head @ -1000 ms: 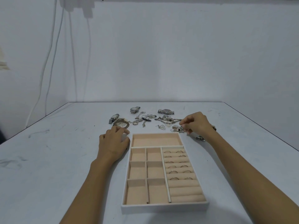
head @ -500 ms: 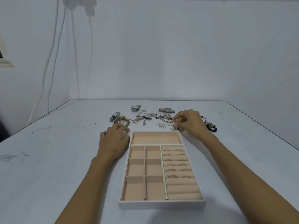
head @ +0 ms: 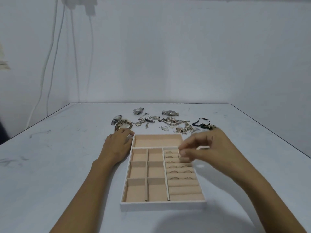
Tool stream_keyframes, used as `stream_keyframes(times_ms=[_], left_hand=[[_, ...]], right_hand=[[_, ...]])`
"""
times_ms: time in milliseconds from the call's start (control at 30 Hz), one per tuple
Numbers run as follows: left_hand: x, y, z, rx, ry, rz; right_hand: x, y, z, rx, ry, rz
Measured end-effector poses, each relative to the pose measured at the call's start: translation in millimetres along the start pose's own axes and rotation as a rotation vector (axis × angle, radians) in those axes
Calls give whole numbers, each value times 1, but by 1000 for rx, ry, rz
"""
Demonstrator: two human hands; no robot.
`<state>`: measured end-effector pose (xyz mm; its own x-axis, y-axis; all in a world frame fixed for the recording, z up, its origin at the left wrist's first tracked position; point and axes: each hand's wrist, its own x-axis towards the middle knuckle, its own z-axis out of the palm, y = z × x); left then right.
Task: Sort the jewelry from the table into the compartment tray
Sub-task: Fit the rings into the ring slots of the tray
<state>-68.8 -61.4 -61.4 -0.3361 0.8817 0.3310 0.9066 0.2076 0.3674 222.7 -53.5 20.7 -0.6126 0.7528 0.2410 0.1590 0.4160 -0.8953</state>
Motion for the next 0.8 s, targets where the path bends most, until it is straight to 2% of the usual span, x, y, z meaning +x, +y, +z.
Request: stream_keyframes(times_ms=[233,500,633,800], left_hand=[[-3,-5,3,-89,-39,-48],[-2,-6,3,-101,-23,-42],[-1,-7,3,-96,-28,-37],[0,-7,3,-96,-29,-31]], right_hand=[[-45,27,8,-66,88,-2],[-50,41,15,-283,218,-280],[-48,46,13,-525,135,-399],[-46,48,15,-723,49,-433]])
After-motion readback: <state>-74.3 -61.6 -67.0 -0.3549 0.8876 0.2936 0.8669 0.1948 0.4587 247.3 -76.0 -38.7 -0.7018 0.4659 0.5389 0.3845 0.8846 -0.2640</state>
